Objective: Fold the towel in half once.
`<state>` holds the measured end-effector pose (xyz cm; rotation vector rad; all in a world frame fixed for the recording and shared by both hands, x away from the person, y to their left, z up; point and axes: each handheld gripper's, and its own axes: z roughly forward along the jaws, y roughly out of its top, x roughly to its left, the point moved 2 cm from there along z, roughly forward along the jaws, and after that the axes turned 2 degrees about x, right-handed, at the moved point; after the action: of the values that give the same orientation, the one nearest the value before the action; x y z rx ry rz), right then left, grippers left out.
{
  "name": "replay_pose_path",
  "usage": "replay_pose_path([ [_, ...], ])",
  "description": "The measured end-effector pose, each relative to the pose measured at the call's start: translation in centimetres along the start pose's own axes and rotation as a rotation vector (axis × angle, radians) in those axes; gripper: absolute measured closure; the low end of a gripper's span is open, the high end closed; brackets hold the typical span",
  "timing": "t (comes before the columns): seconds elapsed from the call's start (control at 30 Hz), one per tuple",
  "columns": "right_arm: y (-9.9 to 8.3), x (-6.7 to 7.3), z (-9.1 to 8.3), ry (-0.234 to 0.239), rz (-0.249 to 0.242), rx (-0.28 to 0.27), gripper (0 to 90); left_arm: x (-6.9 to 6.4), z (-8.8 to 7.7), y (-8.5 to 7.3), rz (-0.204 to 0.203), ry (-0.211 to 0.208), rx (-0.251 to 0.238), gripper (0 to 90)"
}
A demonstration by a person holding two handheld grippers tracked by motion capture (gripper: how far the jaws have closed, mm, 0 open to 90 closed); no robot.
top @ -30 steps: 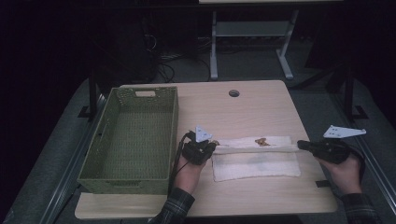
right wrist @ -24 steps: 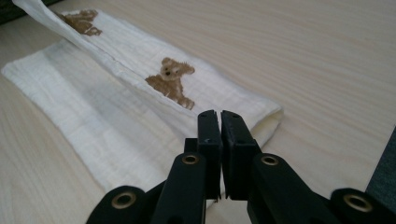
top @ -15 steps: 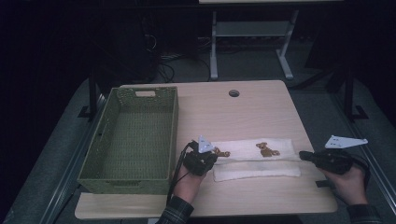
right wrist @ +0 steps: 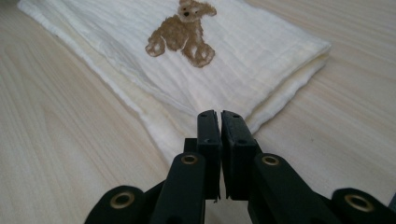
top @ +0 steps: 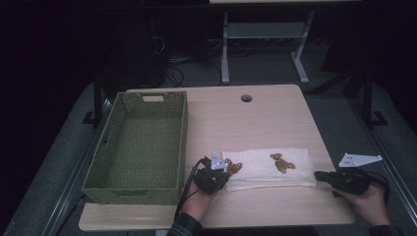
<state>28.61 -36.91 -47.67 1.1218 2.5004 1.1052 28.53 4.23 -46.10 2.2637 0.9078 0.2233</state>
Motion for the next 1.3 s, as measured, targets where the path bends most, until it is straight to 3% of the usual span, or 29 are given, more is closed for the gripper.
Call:
replay_pose_path([
  [0.13,-0.4,0.1,0.1,-0.001,-0.001,0.015,85.6,-0.4,0.6,-0.7,0.023,-0.014,0.043,85.9],
  [0.2,-0.4,0.2,0.0,0.002,0.004,0.014,83.5,-0.6,0.5,-0.7,0.035,-0.014,0.039,84.9],
  [0.4,0.4,0.1,-0.9,0.005,0.001,-0.058,68.4,-0.1,-0.6,0.5,0.033,-0.012,-0.028,69.3],
  [0.53,1.4,-0.2,-0.7,-0.029,-0.017,-0.066,66.8,0.6,-0.4,1.4,0.029,0.001,-0.037,60.9],
  [1.0,5.2,-4.7,2.9,-0.086,0.003,-0.069,66.8,3.8,2.3,4.9,0.04,0.066,-0.057,57.4],
  [1.2,5.9,-6.4,5.0,-0.091,0.035,-0.037,67.2,5.2,3.0,6.0,0.004,0.066,-0.079,57.4],
  [1.3,5.6,-6.6,5.4,-0.089,0.038,-0.011,67.5,5.7,3.3,6.1,-0.008,0.071,-0.079,57.4],
])
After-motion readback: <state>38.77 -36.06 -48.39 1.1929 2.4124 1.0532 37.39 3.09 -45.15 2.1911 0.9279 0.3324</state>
